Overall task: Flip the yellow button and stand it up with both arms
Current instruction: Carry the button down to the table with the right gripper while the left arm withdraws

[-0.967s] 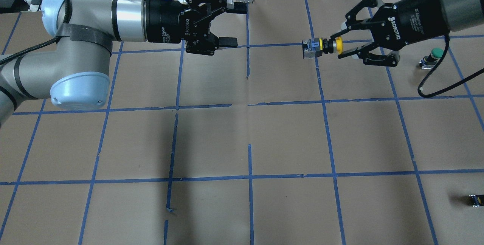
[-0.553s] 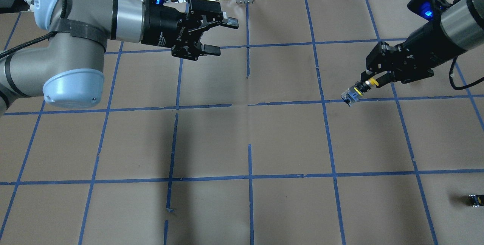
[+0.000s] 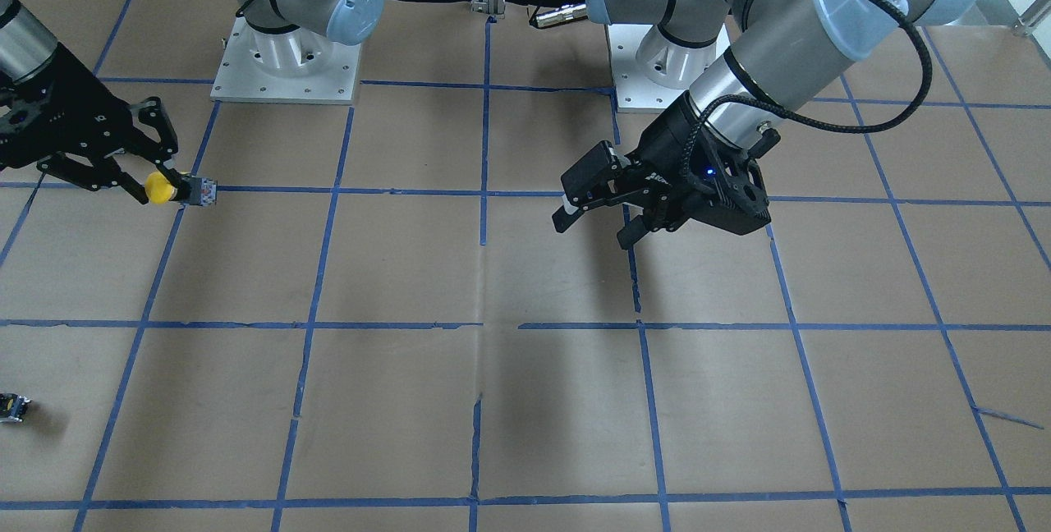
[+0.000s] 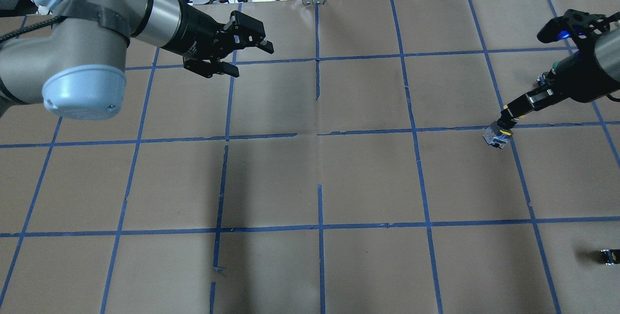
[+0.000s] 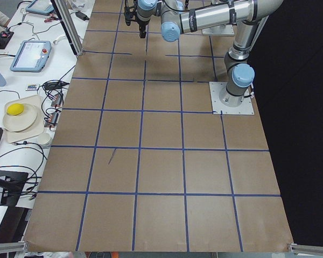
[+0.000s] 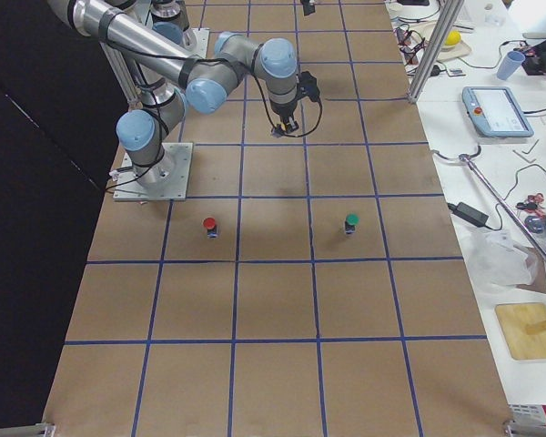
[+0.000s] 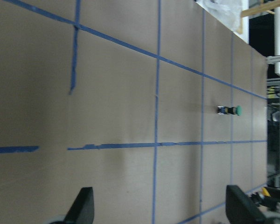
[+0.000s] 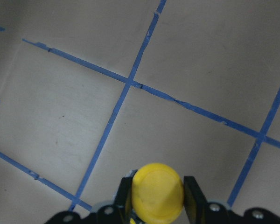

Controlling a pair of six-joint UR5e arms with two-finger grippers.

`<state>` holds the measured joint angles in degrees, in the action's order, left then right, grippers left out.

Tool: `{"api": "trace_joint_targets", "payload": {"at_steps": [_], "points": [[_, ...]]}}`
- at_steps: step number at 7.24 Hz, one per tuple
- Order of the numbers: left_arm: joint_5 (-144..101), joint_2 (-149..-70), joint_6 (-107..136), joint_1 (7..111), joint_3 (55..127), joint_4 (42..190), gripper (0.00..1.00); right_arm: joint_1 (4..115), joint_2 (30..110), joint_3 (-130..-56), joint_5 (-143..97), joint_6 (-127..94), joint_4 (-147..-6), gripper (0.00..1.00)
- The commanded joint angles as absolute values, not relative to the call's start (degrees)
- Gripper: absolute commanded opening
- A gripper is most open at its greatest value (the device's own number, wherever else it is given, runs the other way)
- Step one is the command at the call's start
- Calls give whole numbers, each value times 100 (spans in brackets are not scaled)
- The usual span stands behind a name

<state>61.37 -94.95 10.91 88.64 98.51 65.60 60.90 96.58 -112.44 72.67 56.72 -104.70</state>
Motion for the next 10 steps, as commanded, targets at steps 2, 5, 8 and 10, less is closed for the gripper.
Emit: {"api": "trace_joint_targets", "payload": {"at_steps": [2,5,8,10], "points": [[8081,-9300,723,8903,9291,7811,100,5012,9029,-11382,7216,8849,-10931,24],[8886,-9280,571,8895,8714,8943,100,4440,8605,-11382,7163,11348,-11399,23],[9053,-9282,571,8816,8130,9334,100,3852,8185,-11373,6550,13389,-11382,24],[9062,-9237,571,8772,8112,9412,100,3683,7902,-11364,6390,14197,-11382,24]]}}
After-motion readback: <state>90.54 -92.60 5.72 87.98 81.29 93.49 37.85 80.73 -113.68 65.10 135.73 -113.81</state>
